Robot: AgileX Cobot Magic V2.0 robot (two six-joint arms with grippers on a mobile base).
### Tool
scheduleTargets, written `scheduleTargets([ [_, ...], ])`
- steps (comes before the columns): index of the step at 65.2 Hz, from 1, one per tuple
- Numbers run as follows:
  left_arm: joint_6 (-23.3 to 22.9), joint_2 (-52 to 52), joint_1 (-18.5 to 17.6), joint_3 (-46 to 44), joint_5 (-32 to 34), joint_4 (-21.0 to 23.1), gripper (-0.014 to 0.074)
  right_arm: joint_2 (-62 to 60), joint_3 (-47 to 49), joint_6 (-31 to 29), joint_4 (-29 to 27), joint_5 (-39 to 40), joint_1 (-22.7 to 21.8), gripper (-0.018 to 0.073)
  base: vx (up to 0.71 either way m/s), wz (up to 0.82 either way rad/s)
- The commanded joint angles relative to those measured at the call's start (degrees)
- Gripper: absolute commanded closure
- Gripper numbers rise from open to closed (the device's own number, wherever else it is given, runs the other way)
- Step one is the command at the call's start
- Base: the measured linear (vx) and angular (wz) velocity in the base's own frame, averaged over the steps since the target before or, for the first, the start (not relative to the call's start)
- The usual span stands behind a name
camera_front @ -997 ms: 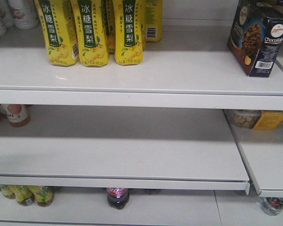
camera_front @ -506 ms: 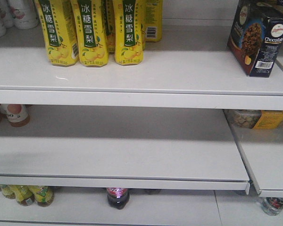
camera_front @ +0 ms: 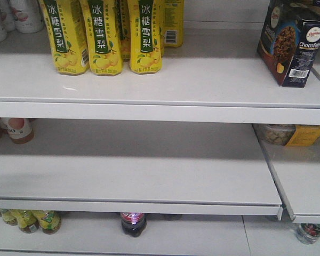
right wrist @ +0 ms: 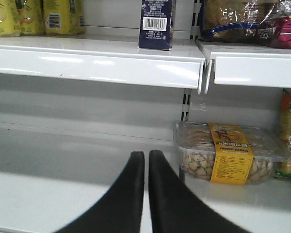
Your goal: Left arm holds basket, right arm returns cookies
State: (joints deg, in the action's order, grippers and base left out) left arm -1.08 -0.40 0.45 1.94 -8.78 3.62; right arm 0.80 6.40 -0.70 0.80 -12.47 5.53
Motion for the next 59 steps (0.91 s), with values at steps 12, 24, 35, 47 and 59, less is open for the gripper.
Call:
scheduleTargets([
  [12,1.08,-1.03,-0.36,-1.66,6.27,-1.06,0.0599,0.7,1.57,-0.37,0.15,4.02,-0.27,0.057,0.0,0.0],
  [24,1.08,-1.03,-0.36,-1.66,6.27,-1.06,0.0599,0.7,1.57,-0.36,0.21,4.02,-0.27,0.057,0.0,0.0],
  [35,1.08,-1.03,-0.36,-1.66,6.27,-1.06,0.0599,0.7,-3.27,-0.36,1.89,8.53,-0.27,0.057,0.0,0.0],
  [47,1.08,-1.02,-0.36,-1.72,6.23,-1.06,0.0599,-1.31,-8.96,-0.11,1.14,12.47,-0.52,0.057,0.0,0.0],
  [59,1.08,-1.02,-0.36,-1.72,6.23,-1.06,0.0599,-2.24,-9.07,1.74,0.75,12.15,-4.47,0.057,0.0,0.0],
])
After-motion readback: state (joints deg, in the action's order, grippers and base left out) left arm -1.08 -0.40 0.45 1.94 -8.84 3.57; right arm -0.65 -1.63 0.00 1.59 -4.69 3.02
